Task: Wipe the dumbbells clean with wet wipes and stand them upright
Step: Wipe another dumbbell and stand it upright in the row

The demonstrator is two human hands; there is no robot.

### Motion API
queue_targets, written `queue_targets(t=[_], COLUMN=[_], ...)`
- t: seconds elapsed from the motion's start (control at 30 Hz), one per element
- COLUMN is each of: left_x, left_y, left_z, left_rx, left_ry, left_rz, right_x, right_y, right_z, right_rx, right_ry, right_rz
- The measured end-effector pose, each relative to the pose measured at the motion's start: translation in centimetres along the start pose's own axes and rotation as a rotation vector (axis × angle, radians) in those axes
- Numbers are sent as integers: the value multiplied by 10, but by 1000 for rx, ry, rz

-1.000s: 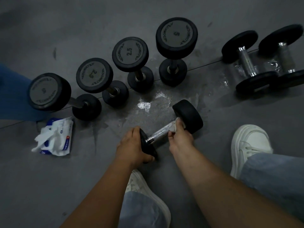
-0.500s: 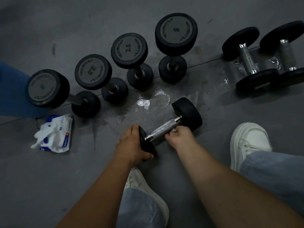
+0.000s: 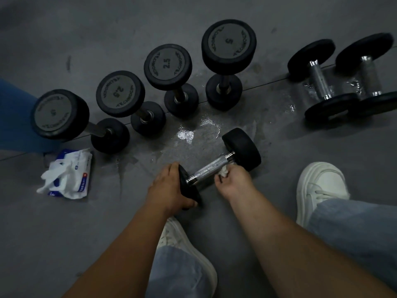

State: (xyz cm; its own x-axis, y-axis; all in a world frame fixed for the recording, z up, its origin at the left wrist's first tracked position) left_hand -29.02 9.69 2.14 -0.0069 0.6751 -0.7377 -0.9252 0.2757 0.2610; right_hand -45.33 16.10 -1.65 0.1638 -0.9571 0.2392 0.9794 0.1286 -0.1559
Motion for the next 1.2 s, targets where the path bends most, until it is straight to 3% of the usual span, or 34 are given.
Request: queue_targets(t=[0.07, 0.13, 0.2, 0.27, 0.47, 0.63, 0.8, 0.97, 1.1, 1.2], left_x=[-1, -1, -2, -2, -3, -4, -4, -5, -2, -4], left_y=[-1, -1, -1, -1, -1, -1, 0, -1, 0, -1], left_z=[0, -1, -2, -1, -1, -2, -2, -4, -1, -2], left_rx=[5, 12, 7, 4, 9, 5, 4, -10, -3, -4], left_ry=[12, 9, -1, -6, -1, -7, -12, -24, -10, -12], left_rz=[3, 5, 8, 11, 3, 3, 17, 19, 14, 16], right_x=[-2, -11, -9, 11, 11, 22, 26, 42, 31, 40], right_y=[0, 6, 4, -6, -4, -14, -4, -14, -5, -12], right_z=[3, 19, 33, 36, 16, 21, 31, 27, 27, 26], right_rx=[-100, -393, -815, -1072, -1032, -1115, -998, -1098, -963, -975], right_ry=[8, -5, 40, 45, 225, 161, 196, 222, 255, 237], right_rz=[226, 821, 1521, 1860, 2538, 2706, 2840, 2827, 2900, 2881])
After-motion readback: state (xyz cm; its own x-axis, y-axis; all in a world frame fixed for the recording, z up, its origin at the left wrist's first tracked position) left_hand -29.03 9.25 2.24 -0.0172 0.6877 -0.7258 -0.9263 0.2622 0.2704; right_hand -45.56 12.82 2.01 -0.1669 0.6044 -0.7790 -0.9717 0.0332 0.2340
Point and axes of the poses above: each hand's wrist, its own z-axis away from the middle knuckle, its own x-axis out of the palm, y = z × x, the point moved 2 cm from there along -z, towards the middle knuckle, and after that the axes turned 2 degrees about x, right-handed, at the moved point
